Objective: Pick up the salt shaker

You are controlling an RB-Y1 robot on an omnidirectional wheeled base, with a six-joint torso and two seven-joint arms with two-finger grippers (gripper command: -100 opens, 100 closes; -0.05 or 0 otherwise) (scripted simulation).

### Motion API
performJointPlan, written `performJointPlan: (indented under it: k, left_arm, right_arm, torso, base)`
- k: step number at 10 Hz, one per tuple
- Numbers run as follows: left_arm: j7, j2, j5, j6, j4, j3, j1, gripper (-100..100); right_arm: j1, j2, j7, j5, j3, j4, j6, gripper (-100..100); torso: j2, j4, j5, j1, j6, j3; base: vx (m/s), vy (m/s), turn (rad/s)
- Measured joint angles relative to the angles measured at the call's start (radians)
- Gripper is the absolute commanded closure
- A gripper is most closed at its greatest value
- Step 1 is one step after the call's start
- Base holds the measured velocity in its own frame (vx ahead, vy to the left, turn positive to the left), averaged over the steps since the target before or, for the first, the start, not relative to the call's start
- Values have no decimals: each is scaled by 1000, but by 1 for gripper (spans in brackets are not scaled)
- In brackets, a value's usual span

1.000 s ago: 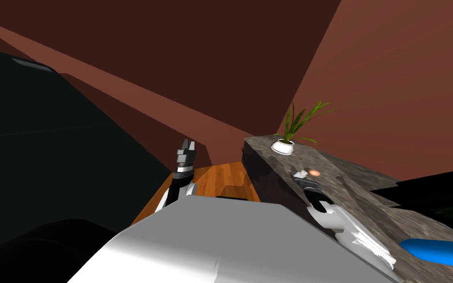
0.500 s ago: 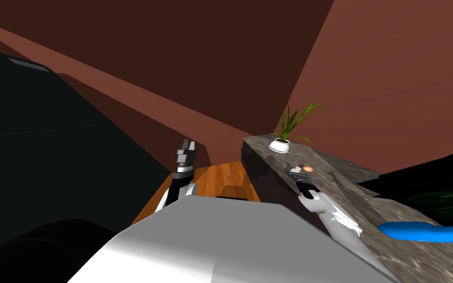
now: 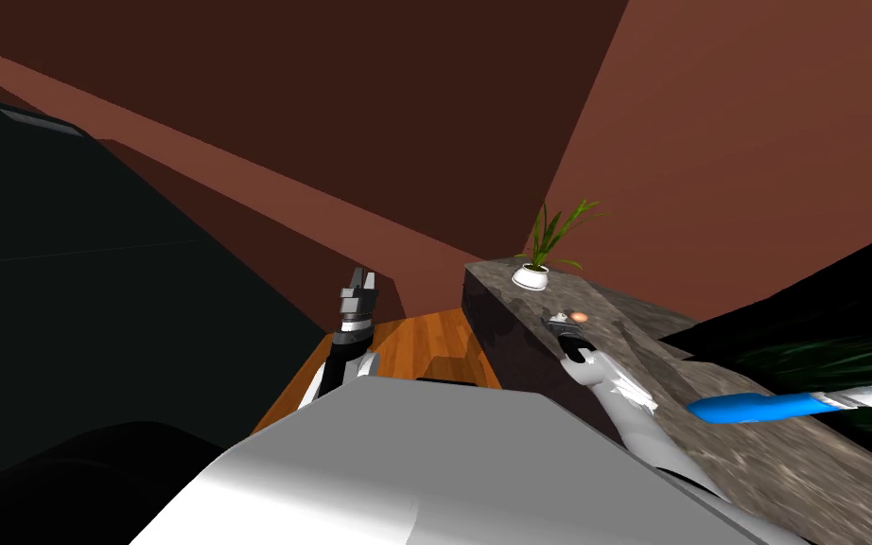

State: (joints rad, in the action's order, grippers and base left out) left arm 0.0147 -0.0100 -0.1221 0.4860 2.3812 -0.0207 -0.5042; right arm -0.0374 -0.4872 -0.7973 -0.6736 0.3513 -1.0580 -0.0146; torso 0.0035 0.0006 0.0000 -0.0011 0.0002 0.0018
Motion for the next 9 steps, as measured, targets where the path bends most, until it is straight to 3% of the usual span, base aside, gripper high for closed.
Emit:
performJointPlan:
  k: [2,4,5,9]
  left_arm:
    - [0,0,0,0,0,0,0,0]
    - [0,0,0,0,0,0,0,0]
    - [0,0,0,0,0,0,0,0]
    - [0,0,0,0,0,0,0,0]
  right_arm:
    - [-41,-10,0,4,-20,20,-16,-100]
    - [-107,-13,-17,-11,-22,81,-9,-100]
    - [-109,-14,-18,-10,-23,83,-10,100]
    - [-109,-13,-17,-10,-23,83,-10,100]
  torso:
    - [-1,0,0,1,0,-1]
    - [0,0,0,1,0,0]
    - [-1,0,0,1,0,-1]
    - [-3,-1,0,1,0,-2]
  base:
    - [-39,-2,-38]
    - [-40,2,-24]
    - [0,0,0]
    - [0,0,0]
